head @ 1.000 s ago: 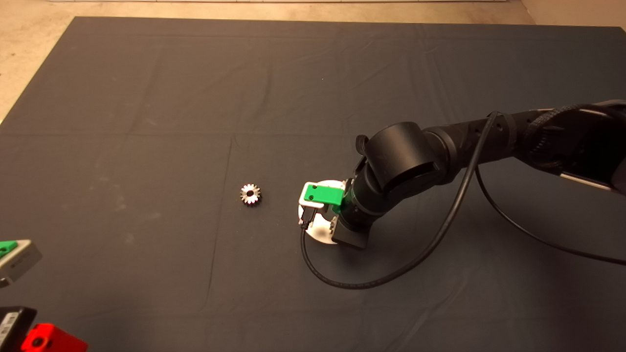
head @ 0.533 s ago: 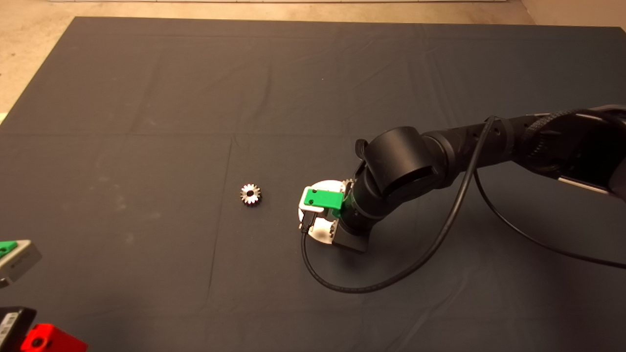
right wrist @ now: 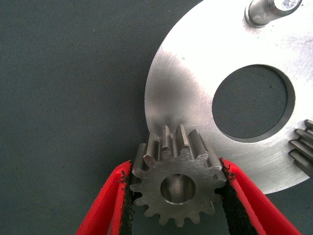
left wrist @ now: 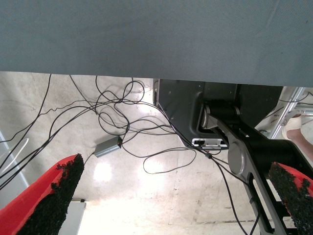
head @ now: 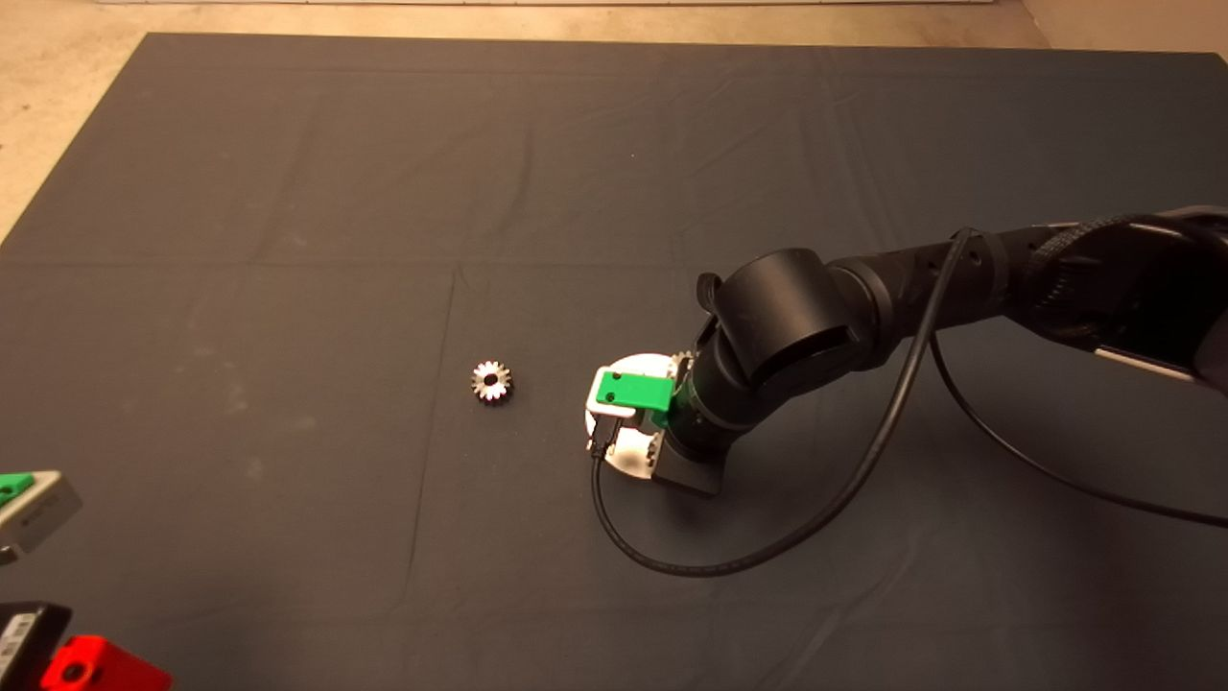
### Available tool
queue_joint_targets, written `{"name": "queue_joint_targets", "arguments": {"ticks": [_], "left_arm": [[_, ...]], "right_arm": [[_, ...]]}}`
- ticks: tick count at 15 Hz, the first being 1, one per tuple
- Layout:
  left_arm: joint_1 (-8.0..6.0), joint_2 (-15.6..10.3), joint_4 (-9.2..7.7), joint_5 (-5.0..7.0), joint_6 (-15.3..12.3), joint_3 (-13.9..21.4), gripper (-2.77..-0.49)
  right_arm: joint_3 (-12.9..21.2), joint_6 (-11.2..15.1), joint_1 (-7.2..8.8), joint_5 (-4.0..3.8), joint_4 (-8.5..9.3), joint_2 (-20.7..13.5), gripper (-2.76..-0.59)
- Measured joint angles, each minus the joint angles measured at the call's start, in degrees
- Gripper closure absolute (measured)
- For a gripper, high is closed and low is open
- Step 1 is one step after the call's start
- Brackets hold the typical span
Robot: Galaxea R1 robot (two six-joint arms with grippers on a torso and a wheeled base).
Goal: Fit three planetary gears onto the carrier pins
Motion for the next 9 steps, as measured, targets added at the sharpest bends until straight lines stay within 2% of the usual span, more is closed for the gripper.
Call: {"name": "queue_joint_targets", "arguments": {"ticks": [9], "left_arm": [[0.0,0.0,0.0,0.0,0.0,0.0,-2.75]], "right_arm": [[0.0,0.0,0.02,0.2,-0.49,-0.1,-1.07]]}}
